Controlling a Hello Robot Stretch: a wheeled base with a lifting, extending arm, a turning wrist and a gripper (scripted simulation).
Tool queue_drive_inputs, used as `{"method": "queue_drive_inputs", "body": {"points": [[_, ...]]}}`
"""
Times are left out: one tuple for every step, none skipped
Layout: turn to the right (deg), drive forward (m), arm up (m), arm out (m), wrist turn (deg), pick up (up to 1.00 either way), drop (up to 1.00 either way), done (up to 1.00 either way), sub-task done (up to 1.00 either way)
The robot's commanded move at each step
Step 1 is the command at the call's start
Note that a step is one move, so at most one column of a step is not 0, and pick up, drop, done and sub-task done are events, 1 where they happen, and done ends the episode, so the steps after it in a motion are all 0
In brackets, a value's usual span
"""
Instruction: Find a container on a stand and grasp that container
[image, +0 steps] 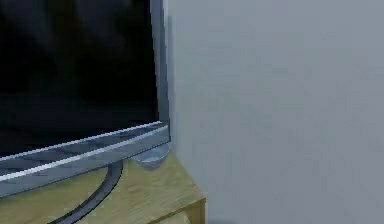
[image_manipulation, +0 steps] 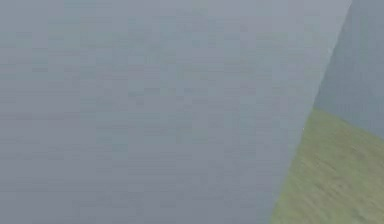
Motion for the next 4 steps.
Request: {"method": "queue_drive_inputs", "body": {"points": [[-45.0, 0.0, 0.0, 0.0, 0.0, 0.0, 0.0, 0.0, 0.0], [-45.0, 0.0, 0.0, 0.0, 0.0, 0.0, 0.0, 0.0, 0.0], [-12.0, 0.0, 0.0, 0.0, 0.0, 0.0, 0.0, 0.0, 0.0], [0.0, 0.0, 0.5, 0.0, 0.0, 0.0, 0.0, 0.0, 0.0]]}}
